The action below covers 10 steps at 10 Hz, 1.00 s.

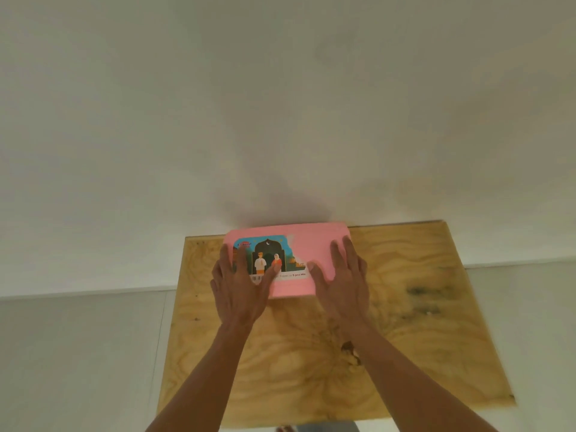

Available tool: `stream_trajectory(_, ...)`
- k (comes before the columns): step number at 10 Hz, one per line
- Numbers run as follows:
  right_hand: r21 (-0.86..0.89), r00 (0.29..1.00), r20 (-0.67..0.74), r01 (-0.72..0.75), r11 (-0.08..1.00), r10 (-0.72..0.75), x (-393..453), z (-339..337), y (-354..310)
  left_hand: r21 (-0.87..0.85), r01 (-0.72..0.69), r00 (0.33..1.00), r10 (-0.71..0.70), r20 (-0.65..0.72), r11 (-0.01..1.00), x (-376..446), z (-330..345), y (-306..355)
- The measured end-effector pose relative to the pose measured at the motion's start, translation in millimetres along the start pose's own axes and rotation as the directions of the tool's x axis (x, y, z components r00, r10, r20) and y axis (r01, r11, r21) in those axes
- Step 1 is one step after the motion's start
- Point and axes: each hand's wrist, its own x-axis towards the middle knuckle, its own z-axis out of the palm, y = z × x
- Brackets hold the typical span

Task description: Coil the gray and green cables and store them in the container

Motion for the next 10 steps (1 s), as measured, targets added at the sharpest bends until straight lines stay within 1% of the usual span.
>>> stream_trajectory(1,0.011,1.000,0.016,0.008,1.000,-0.008,15,10,4,0.014,-0.007,1.000,0.006,0.026,1.000,17,9,3)
stream_trajectory(2,0.004,0.997,0.077,0.009,1.000,-0.010,24,13,7,0.055,-0.014,0.999,0.012,0.046,0.998,25,15,3)
stream_trajectory(3,-0.011,0.997,0.078,0.027,1.000,-0.026,28,17,9,0.119,-0.019,0.997,0.010,0.073,0.993,28,24,0)
stream_trajectory(4,-0.063,0.997,0.078,0.022,0.998,-0.017,26,21,8,0.149,-0.026,0.997,0.016,0.073,0.988,27,27,-1)
stream_trajectory(5,-0.136,0.994,0.108,0.004,0.991,0.011,27,21,6,0.187,-0.050,0.996,0.034,0.087,0.981,28,31,-4)
stream_trajectory(6,-0.164,0.987,0.159,-0.001,0.987,0.028,28,21,5,0.189,-0.068,0.992,0.047,0.115,0.980,29,34,-5)
stream_trajectory(7,-0.149,0.980,0.194,-0.004,0.989,0.033,28,16,4,0.194,-0.089,0.989,0.064,0.132,0.977,31,33,-5)
stream_trajectory(8,-0.143,0.981,0.192,0.004,0.990,0.024,25,7,0,0.181,-0.145,0.981,0.117,0.156,0.973,24,25,-6)
stream_trajectory(9,-0.121,0.977,0.211,0.015,0.993,0.011,17,-2,-2,0.144,-0.171,0.976,0.148,0.159,0.975,9,16,-2)
stream_trajectory(10,-0.040,0.979,0.203,0.020,0.999,-0.012,-3,-19,-8,0.074,-0.183,0.973,0.170,0.154,0.980,-16,3,-1)
